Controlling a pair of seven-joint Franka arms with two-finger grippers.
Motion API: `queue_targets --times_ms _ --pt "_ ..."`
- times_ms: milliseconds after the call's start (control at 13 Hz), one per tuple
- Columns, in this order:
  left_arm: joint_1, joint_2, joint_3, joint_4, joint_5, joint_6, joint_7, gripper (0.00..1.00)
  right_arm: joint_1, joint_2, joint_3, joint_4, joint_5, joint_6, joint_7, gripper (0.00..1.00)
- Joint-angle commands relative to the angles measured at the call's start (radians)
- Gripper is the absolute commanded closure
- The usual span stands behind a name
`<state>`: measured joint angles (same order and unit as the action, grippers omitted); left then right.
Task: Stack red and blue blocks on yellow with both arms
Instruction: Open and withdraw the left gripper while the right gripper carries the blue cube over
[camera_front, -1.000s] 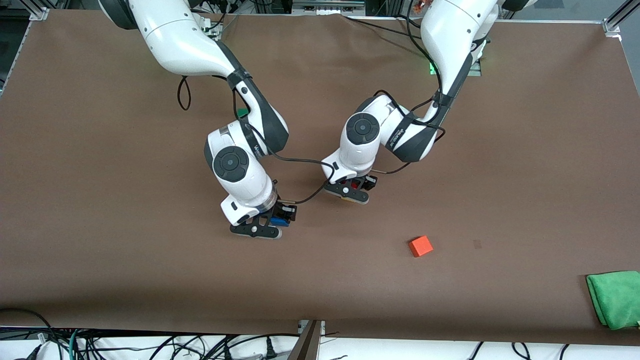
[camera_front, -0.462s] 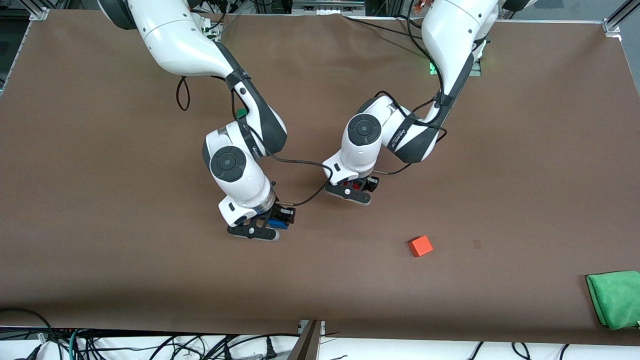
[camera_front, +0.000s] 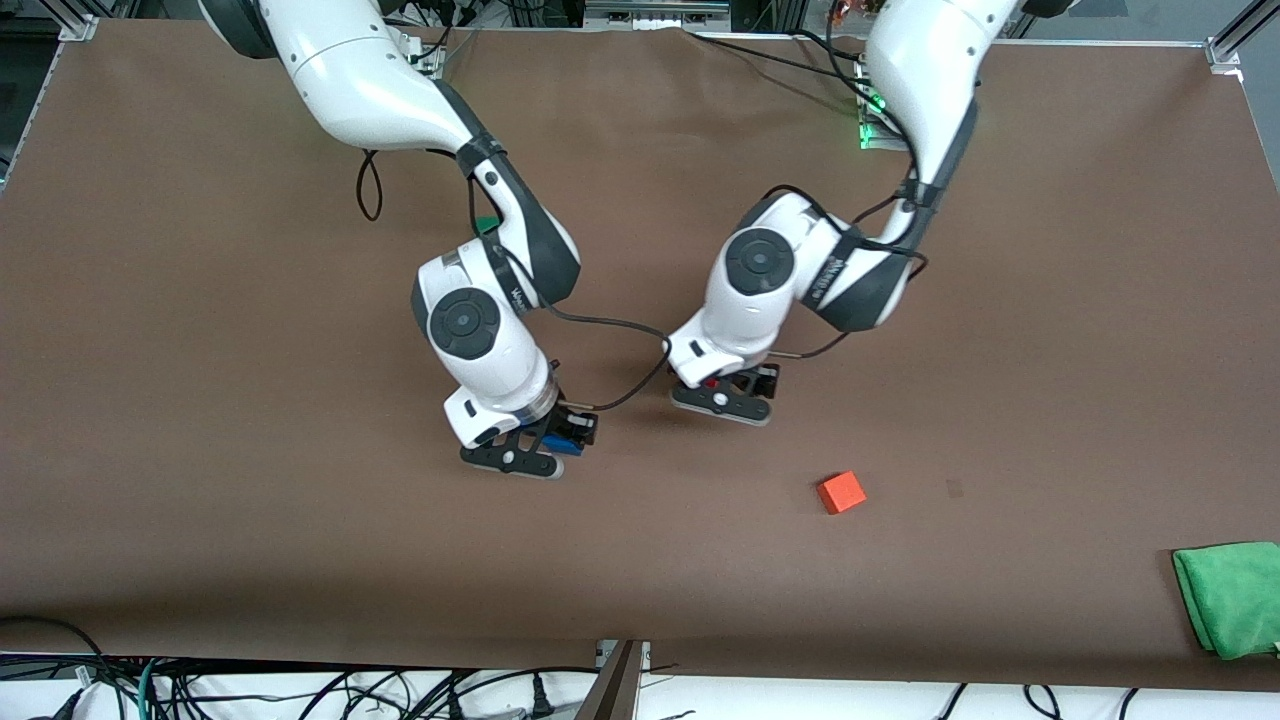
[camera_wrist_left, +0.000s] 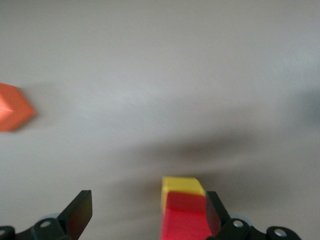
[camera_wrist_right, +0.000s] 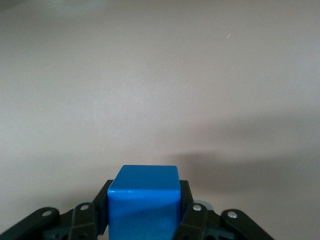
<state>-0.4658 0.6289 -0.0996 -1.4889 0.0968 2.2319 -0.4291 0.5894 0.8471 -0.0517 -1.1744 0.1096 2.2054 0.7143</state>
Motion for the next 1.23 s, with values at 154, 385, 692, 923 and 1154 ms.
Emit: queue_targets --times_ms 154,385,692,923,1154 --pt "0.136 -0.204 -0.005 -0.011 -0.016 -0.144 0.001 0.0 0.101 0.007 -0.005 0.035 0.007 -0.039 0.212 0.69" --pt "0.278 -0.307 -0.006 0.037 -0.016 -0.355 0.029 0.0 0.182 0.012 -0.004 0.067 0.007 -0.039 0.414 0.69" --pt "0.415 -0.363 0.006 0.197 -0.035 -0.67 0.265 0.0 0.243 0.026 -0.002 0.128 0.009 -0.03 0.605 0.69" --pt "0.479 -0.431 0.008 0.136 -0.095 -0.715 0.279 0.0 0.257 0.047 -0.004 0.137 0.004 0.006 0.62 0.69" --pt "0.49 -0.425 0.008 0.117 -0.118 -0.713 0.27 0.0 0.257 0.067 -0.007 0.153 -0.001 0.042 0.62 0.67"
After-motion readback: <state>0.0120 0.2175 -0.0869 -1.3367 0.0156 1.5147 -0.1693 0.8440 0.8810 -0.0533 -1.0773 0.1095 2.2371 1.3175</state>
